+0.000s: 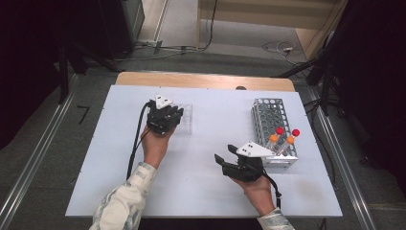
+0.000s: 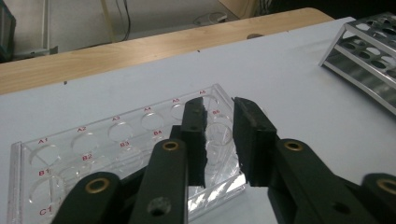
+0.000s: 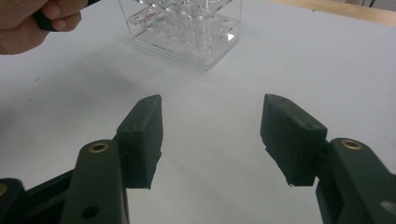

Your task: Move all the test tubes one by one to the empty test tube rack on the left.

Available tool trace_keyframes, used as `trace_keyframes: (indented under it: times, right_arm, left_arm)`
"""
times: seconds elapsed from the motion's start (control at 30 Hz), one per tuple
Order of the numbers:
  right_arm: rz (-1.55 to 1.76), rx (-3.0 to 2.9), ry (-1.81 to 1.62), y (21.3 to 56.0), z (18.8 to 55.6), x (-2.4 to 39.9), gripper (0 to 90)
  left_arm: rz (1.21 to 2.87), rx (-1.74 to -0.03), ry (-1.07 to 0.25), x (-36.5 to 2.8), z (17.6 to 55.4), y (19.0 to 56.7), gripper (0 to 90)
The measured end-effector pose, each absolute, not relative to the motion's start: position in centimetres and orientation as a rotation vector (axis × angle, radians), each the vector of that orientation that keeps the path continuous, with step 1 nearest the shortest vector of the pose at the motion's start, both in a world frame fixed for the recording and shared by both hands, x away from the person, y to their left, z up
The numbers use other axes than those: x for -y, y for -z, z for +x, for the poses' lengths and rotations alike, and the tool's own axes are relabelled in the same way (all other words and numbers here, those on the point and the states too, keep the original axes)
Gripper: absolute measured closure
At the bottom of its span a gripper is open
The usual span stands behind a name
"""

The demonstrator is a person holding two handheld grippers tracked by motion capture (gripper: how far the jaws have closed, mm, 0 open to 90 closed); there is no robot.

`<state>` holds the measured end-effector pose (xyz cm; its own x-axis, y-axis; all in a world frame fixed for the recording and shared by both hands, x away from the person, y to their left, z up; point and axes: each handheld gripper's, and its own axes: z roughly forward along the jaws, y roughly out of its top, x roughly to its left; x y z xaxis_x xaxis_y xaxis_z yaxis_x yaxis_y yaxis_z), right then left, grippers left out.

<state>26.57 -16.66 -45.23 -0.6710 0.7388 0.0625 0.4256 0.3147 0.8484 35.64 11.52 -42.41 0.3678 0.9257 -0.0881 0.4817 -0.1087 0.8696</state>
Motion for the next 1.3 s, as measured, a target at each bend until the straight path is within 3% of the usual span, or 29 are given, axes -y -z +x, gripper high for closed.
trace_keyframes:
  times: [0.23, 0.6, 0.77, 1.3]
  right_arm:
    - [1.047, -2.245, -1.291, 45.2, 26.5, 17.0, 37.1]
    - [1.054, -2.213, -1.301, 44.6, 25.9, 18.8, 37.1]
    - [1.052, -2.197, -1.306, 44.2, 25.4, 19.9, 37.0]
    - [1.089, -2.100, -1.258, 43.4, 23.2, 24.4, 36.7]
  left_arm:
    - [1.722, -1.234, -0.592, -12.0, 34.8, 41.6, 66.9]
    - [1.698, -1.233, -0.576, -12.3, 32.4, 41.4, 31.5]
    - [1.679, -1.231, -0.530, -13.0, 31.5, 41.5, 27.1]
    - [1.637, -1.230, -0.567, -13.9, 29.8, 40.9, 19.0]
